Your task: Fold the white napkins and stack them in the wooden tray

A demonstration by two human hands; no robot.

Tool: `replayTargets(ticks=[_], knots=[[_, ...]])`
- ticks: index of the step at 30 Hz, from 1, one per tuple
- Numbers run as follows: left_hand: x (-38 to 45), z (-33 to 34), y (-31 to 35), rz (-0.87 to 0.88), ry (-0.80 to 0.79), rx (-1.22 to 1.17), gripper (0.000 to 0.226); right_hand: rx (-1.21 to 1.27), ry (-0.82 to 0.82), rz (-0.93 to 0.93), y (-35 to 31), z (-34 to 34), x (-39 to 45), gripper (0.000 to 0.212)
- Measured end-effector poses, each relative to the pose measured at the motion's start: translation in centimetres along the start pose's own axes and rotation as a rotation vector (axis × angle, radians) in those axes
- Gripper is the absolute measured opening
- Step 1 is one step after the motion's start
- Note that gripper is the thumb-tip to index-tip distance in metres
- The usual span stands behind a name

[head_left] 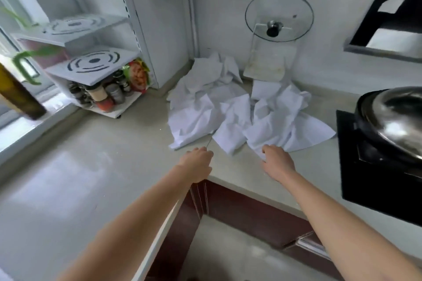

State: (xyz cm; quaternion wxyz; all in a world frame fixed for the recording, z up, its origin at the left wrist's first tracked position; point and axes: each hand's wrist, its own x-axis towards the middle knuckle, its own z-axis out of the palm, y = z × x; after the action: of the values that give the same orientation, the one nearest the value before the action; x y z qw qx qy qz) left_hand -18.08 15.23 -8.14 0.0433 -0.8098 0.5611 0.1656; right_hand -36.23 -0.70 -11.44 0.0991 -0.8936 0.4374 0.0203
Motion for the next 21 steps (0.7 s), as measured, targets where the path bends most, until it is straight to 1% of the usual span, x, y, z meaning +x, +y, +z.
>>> replayTargets(ticks=[2,6,9,11,12,13,15,16,18,21], knots=[[2.6,-0.3,0.2,0.037,-0.027,-0.02,0.04,-0.025,-0.014,0.036,1.1,0.5,1.1,0.022],[8.1,-0.2,1.3,0.092,-0.086,-0.01,0.041,-0.034,-0.047,0.104,2.9,2.5,3.8,0.035],[11.6,-0.1,2.1,0.097,-0.116,-0.052,0.041,-0.1,-0.081,0.097,3.3,4.0,5.9,0.047],[13.2,-0.1,2.7,0.114,-0.147,-0.088,0.046,-0.132,-0.104,0.049,3.5,4.6,7.2,0.053],[13.8,-0.1,2.8,0.128,-0.159,-0.1,0.049,-0.121,-0.088,-0.001,3.8,4.7,7.8,0.048],[14.5,-0.3,3.0,0.138,-0.16,-0.115,0.052,-0.098,-0.049,-0.058,4.2,4.7,8.7,0.037],[15.7,-1.0,3.2,0.144,-0.141,-0.189,0.056,0.01,-0.005,-0.119,4.7,3.3,10.3,0.007],[16.2,-1.6,3.4,0.145,-0.13,-0.254,0.058,0.071,0.018,-0.123,5.0,2.3,11.3,0.004],[17.2,-3.0,3.8,0.125,-0.112,-0.436,0.062,0.205,0.035,-0.149,5.6,0.3,13.1,0.012],[19.0,-6.0,4.2,0.085,-0.037,-0.729,0.067,0.598,0.032,-0.161,6.4,-4.3,15.7,0.014]])
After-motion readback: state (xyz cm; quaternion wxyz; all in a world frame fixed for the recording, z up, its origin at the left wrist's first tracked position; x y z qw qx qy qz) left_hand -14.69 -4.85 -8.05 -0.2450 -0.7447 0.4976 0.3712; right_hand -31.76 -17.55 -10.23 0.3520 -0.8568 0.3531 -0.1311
